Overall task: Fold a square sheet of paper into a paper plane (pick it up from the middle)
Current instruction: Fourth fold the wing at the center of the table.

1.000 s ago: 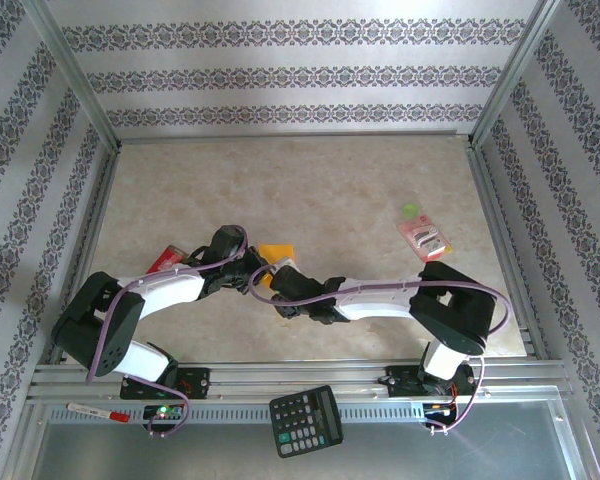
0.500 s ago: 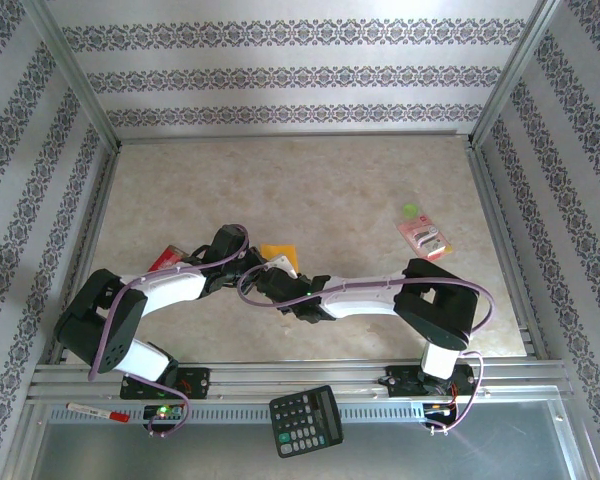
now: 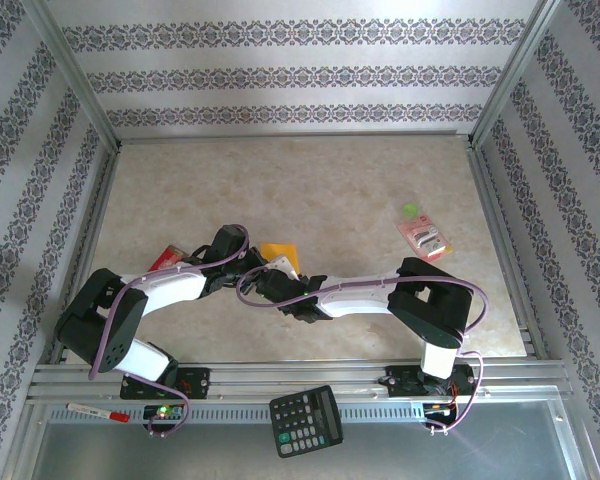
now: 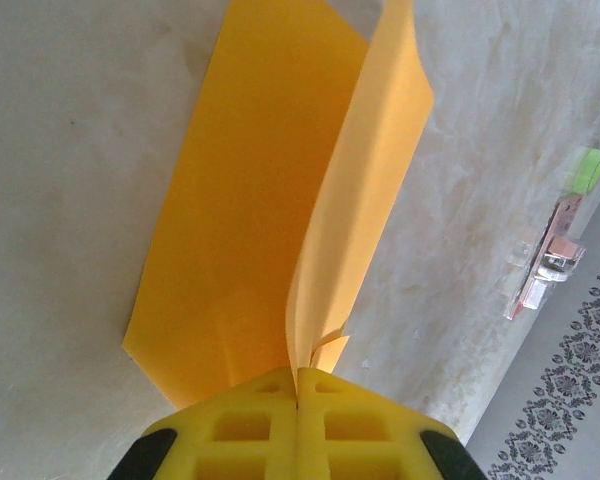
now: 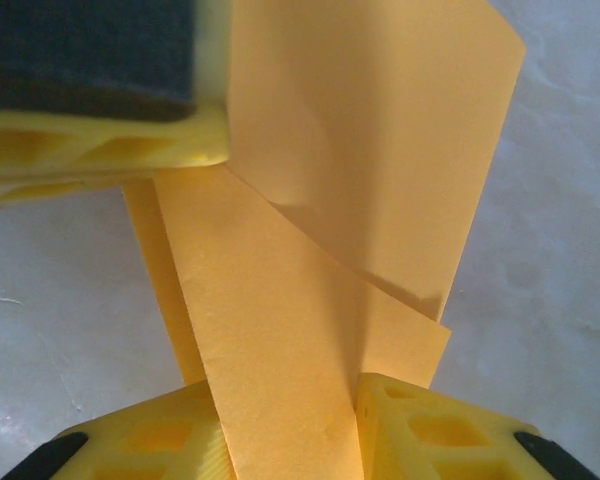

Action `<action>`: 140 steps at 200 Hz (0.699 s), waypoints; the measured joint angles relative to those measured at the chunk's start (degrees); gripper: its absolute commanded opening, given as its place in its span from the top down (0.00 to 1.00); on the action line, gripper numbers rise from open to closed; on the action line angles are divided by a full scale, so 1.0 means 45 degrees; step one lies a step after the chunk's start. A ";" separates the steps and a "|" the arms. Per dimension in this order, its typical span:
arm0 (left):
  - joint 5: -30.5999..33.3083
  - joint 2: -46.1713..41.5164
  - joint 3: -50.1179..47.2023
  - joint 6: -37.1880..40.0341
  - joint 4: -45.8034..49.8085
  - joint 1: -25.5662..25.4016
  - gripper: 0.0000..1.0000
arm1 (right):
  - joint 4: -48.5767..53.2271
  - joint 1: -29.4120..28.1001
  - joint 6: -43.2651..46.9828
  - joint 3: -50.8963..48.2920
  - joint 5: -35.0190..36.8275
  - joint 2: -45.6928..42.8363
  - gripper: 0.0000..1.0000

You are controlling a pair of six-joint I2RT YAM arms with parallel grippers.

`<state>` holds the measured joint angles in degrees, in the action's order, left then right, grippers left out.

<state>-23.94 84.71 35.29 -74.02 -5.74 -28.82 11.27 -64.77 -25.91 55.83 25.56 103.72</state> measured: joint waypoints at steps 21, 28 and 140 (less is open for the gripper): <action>0.0005 0.0005 0.0000 0.0000 -0.0015 0.0000 1.00 | 0.0136 0.0000 0.0049 0.0097 0.0107 0.0019 0.70; 0.0000 0.0015 0.0000 0.0000 -0.0029 0.0000 1.00 | 0.0155 -0.0005 0.0053 0.0102 0.0131 0.0019 0.71; -0.0277 0.0194 0.0000 0.0000 -0.0083 0.0000 1.00 | 0.0427 -0.0063 0.0097 0.0185 0.0578 0.0049 0.79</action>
<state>-25.19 85.58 35.29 -74.02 -6.11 -28.82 13.19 -65.06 -25.47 56.66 28.16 103.94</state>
